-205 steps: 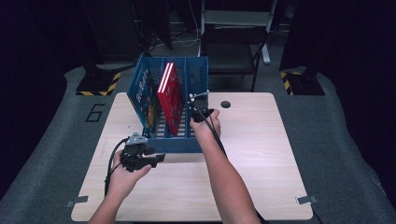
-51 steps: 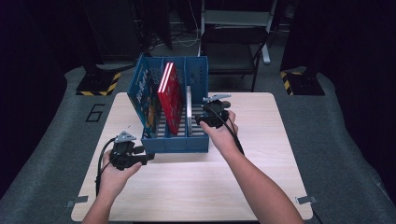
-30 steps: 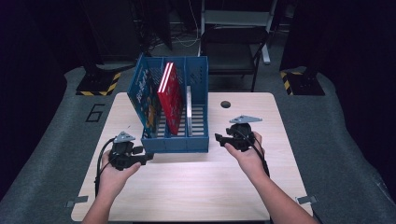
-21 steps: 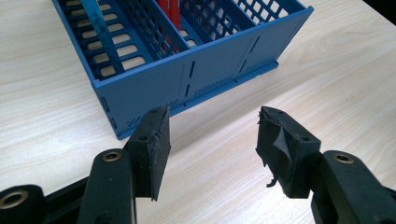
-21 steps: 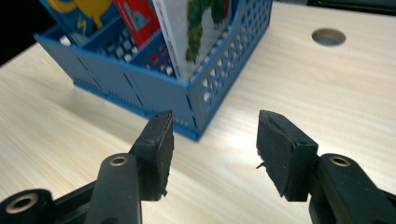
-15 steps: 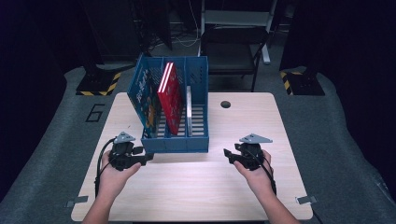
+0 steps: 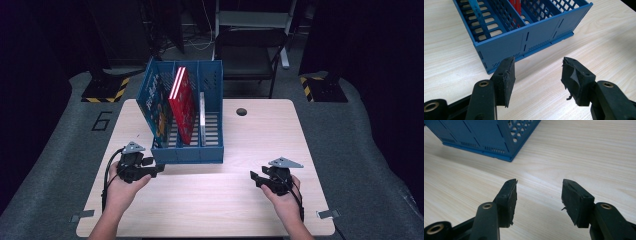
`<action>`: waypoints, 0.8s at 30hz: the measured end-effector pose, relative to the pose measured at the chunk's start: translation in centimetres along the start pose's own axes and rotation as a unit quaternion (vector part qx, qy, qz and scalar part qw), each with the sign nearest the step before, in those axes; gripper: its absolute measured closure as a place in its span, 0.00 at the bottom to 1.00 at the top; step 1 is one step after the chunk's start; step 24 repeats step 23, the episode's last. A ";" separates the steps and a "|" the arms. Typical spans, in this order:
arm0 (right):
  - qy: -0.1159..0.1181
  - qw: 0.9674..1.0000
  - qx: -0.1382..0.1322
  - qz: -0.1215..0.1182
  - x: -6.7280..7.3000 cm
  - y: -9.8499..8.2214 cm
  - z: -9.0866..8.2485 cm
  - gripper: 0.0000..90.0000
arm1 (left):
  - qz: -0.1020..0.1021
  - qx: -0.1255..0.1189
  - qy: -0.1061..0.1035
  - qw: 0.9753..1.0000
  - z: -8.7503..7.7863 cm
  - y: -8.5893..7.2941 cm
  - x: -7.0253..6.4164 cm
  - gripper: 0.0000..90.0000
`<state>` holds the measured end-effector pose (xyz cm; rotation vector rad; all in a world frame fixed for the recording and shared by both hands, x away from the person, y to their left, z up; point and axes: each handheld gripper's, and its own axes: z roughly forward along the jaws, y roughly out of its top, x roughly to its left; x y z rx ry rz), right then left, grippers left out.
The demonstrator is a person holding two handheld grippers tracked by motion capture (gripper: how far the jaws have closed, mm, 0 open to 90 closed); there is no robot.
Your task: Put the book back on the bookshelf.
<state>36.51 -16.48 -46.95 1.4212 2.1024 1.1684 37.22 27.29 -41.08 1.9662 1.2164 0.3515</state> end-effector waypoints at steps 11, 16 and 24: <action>-0.011 1.000 0.015 -0.003 -1.3 -1.2 0.7 0.51 | -0.002 0.013 -0.001 1.000 0.4 -0.2 0.3 0.49; -0.013 1.000 0.026 -0.001 -1.8 -1.7 1.1 0.51 | -0.004 0.016 0.002 1.000 0.8 -0.4 0.5 0.49; -0.018 0.999 0.028 0.015 -2.8 -2.0 0.9 0.50 | -0.003 0.013 0.001 1.000 1.2 -0.2 0.5 0.49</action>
